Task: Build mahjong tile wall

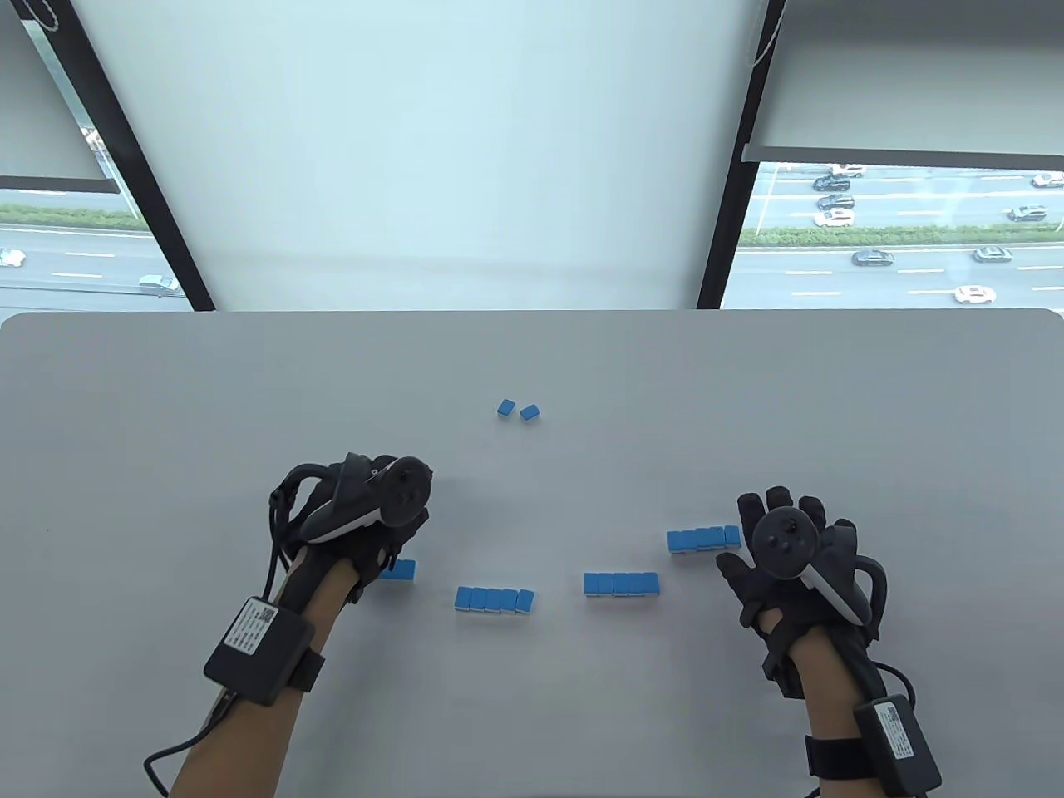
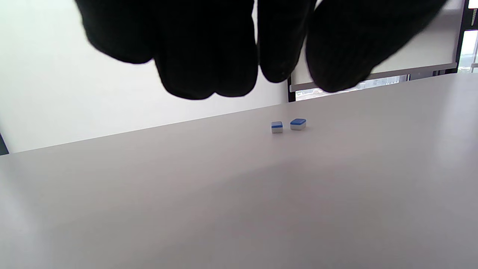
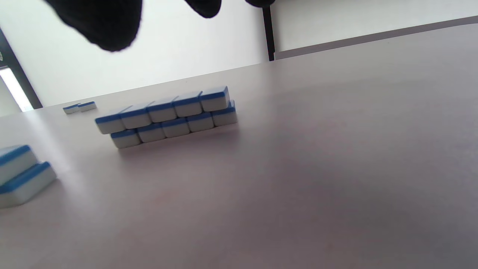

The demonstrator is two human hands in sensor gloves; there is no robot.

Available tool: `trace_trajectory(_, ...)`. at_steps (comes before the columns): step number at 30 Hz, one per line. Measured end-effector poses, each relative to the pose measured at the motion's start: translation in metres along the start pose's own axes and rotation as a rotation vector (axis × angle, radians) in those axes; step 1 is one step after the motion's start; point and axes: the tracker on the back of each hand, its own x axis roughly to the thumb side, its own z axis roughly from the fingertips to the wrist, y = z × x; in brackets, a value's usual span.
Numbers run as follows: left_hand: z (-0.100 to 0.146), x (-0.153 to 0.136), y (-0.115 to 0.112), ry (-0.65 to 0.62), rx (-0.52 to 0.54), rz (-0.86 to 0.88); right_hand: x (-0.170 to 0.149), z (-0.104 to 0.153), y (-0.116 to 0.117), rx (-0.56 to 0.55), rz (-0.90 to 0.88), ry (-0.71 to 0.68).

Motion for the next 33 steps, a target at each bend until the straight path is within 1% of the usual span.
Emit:
trace_trajectory(2, -0.026, 0.008, 0.000, -0.013, -0.030, -0.023, 0.000, 0.000, 0.000, 0.000, 0.002, 0.002)
trace_trajectory(3, -0.035, 0.011, 0.000, -0.017, -0.041, -0.027, 0.000, 0.000, 0.000, 0.000, 0.004, 0.003)
trace_trajectory(5, -0.064, 0.018, -0.003, -0.018, -0.073, -0.037, 0.000, 0.000, 0.000, 0.000, 0.011, 0.004)
trace_trajectory(6, -0.070, 0.019, -0.004, -0.017, -0.081, -0.041, 0.000, 0.000, 0.000, 0.000, 0.012, 0.005)
trace_trajectory(9, -0.115, 0.025, -0.014, 0.011, -0.149, -0.066, 0.000, 0.000, 0.002, 0.005, 0.027, 0.006)
trace_trajectory(13, -0.154, 0.029, -0.030, 0.035, -0.185, -0.054, 0.000, 0.001, 0.002, 0.006, 0.030, 0.008)
trace_trajectory(15, -0.173, 0.031, -0.040, 0.053, -0.221, -0.031, -0.001, 0.001, 0.001, 0.000, 0.025, 0.013)
trace_trajectory(18, -0.191, 0.033, -0.050, 0.064, -0.246, -0.027, -0.005, 0.000, 0.000, -0.002, 0.010, 0.023)
trace_trajectory(21, -0.201, 0.036, -0.054, 0.086, -0.267, 0.007, -0.008, 0.000, -0.001, -0.001, 0.002, 0.031)
trace_trajectory(25, -0.204, 0.039, -0.053, 0.086, -0.245, 0.005, -0.008, -0.001, -0.001, 0.001, -0.002, 0.031)
trace_trajectory(27, -0.199, 0.042, -0.051, 0.070, -0.236, -0.014, -0.008, -0.001, -0.001, 0.002, 0.000, 0.028)
trace_trajectory(29, -0.192, 0.042, -0.048, 0.072, -0.262, -0.017, -0.008, -0.001, 0.000, 0.003, -0.003, 0.024)
trace_trajectory(30, -0.186, 0.039, -0.046, 0.078, -0.274, -0.023, -0.007, -0.001, 0.000, 0.004, -0.004, 0.022)
trace_trajectory(32, -0.174, 0.033, -0.040, 0.084, -0.254, -0.029, -0.007, -0.001, 0.001, 0.009, -0.008, 0.018)
trace_trajectory(33, -0.162, 0.026, -0.033, 0.089, -0.249, -0.039, -0.005, -0.001, 0.002, 0.013, -0.008, 0.013)
